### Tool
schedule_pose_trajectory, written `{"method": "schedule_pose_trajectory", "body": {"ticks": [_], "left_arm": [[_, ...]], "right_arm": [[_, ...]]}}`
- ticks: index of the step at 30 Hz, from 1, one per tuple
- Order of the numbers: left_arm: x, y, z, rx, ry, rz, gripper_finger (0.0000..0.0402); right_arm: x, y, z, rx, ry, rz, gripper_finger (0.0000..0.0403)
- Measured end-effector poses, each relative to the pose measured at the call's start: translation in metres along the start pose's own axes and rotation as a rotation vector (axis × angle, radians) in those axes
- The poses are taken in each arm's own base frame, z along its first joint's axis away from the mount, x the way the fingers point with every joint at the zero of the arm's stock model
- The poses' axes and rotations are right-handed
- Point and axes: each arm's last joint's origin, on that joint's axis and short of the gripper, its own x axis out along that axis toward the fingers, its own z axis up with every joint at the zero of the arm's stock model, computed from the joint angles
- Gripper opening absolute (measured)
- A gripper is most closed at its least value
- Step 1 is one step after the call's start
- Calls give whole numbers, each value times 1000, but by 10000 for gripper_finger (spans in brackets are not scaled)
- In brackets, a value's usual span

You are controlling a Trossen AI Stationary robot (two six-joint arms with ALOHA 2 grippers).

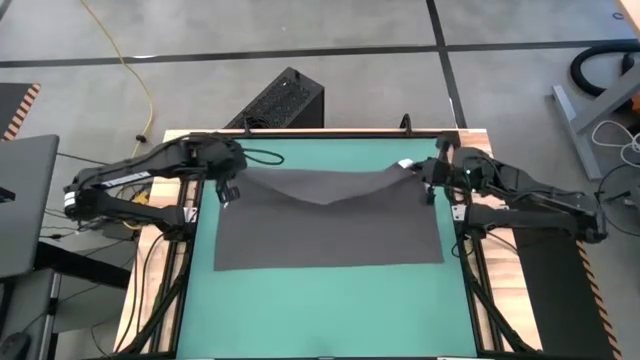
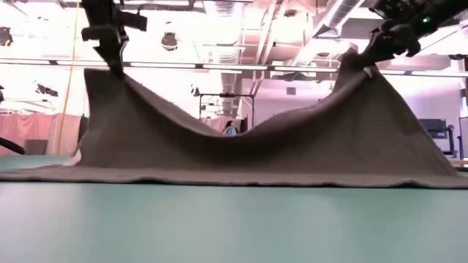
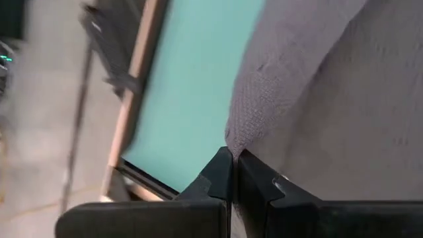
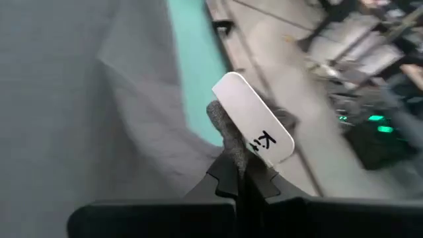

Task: Roll towel into tight, uniform cylinder
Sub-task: Fold the gray towel

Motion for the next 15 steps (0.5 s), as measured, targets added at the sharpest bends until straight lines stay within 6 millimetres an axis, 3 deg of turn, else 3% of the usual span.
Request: {"method": "schedule_pose_trajectory", "body": {"ticks": [8,15], "left_arm": [[30,-15,-15,-28,111,-280,0],[51,-30,-34,-64,228,-388,0]], "right_arm": [[-6,19,-21,14,117,428,17],[-6,24,-21,-25,115,489,17]]}}
